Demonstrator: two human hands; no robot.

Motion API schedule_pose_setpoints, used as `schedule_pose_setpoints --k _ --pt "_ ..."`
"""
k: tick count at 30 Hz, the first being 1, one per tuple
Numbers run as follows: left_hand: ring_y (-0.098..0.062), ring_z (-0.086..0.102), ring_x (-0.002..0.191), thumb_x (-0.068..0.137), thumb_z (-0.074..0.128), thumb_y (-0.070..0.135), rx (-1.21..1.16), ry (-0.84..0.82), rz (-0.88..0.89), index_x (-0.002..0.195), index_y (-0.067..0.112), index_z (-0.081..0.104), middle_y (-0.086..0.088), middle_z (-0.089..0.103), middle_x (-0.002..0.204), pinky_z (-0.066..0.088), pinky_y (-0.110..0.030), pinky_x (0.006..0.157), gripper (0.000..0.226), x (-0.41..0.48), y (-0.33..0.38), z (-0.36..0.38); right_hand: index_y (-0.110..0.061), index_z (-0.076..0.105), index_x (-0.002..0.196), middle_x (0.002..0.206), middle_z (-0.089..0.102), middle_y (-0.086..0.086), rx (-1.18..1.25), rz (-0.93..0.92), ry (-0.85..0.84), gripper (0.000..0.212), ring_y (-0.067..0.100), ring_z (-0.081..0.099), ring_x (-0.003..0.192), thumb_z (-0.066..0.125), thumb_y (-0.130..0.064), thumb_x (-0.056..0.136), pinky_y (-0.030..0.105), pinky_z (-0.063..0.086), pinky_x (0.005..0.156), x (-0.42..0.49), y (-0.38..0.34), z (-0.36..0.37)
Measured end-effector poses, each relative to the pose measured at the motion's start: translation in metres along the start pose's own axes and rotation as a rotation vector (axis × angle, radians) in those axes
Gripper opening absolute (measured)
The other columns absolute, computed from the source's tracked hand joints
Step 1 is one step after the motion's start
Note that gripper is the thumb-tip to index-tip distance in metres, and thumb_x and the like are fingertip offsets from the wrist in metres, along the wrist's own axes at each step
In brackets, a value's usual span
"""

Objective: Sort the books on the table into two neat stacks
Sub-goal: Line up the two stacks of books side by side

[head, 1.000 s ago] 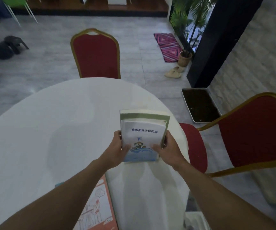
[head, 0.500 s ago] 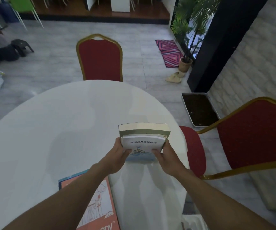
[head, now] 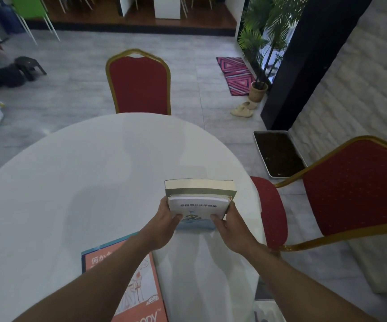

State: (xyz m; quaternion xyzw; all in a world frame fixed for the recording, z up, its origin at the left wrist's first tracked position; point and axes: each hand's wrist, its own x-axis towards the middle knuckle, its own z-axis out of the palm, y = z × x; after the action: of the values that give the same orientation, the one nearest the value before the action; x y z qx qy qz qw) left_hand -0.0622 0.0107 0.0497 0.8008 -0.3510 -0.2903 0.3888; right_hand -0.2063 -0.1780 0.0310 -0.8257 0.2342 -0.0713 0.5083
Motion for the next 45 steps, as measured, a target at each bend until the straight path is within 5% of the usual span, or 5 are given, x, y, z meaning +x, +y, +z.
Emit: schedule_pose_setpoints --k 5,19,25,36,45 --pt "-0.017 0.039 0.127 0.102 0.040 0.020 0.017 -0.009 -0.004 0.151 0.021 0.017 -0.001 0.028 0.140 0.041 -0.033 0.112 0.054 -0.002 0.001 0.006 -0.028 0.023 0.147 0.138 0.045 -0.007 0.058 0.074 -0.026 0.062 0.005 0.045 0.131 0.060 -0.028 0.098 0.030 0.043 0.112 0.001 0.002 0.012" --pt "-0.019 0.039 0.129 0.101 0.041 0.021 0.044 -0.051 -0.031 0.147 0.024 0.023 -0.002 0.030 0.141 0.042 -0.031 0.110 0.050 0.001 0.009 -0.005 -0.028 0.036 0.134 0.130 0.056 0.000 0.019 0.058 0.007 0.043 0.013 0.055 0.123 0.060 -0.021 0.099 0.037 0.047 0.107 0.001 0.000 0.004" --pt "-0.025 0.052 0.119 0.098 0.046 0.036 0.099 0.009 -0.222 0.133 0.008 0.038 -0.009 0.045 0.130 0.047 -0.043 0.102 0.045 0.009 0.001 -0.006 -0.027 0.041 0.134 0.123 0.063 -0.009 0.041 0.163 -0.011 0.038 0.009 0.062 0.108 0.058 -0.032 0.100 0.012 0.046 0.080 0.001 -0.011 -0.005" --pt "-0.040 0.040 0.130 0.103 0.034 0.036 0.266 -0.176 -0.534 0.131 -0.004 0.042 -0.024 0.041 0.133 0.035 -0.040 0.105 0.049 0.003 -0.024 0.054 -0.010 0.052 0.131 0.132 0.060 0.010 -0.143 0.447 -0.104 0.047 0.027 0.060 0.118 0.057 -0.043 0.097 0.030 0.046 0.092 -0.012 0.031 0.015" --pt "-0.037 0.048 0.125 0.102 0.036 0.040 0.288 -0.193 -0.530 0.136 -0.002 0.036 -0.023 0.035 0.138 0.040 -0.042 0.107 0.054 -0.004 -0.025 0.057 -0.001 0.045 0.136 0.140 0.037 0.019 -0.349 0.552 -0.204 0.056 0.034 0.046 0.130 0.051 -0.044 0.100 0.033 0.039 0.107 -0.010 0.028 0.019"
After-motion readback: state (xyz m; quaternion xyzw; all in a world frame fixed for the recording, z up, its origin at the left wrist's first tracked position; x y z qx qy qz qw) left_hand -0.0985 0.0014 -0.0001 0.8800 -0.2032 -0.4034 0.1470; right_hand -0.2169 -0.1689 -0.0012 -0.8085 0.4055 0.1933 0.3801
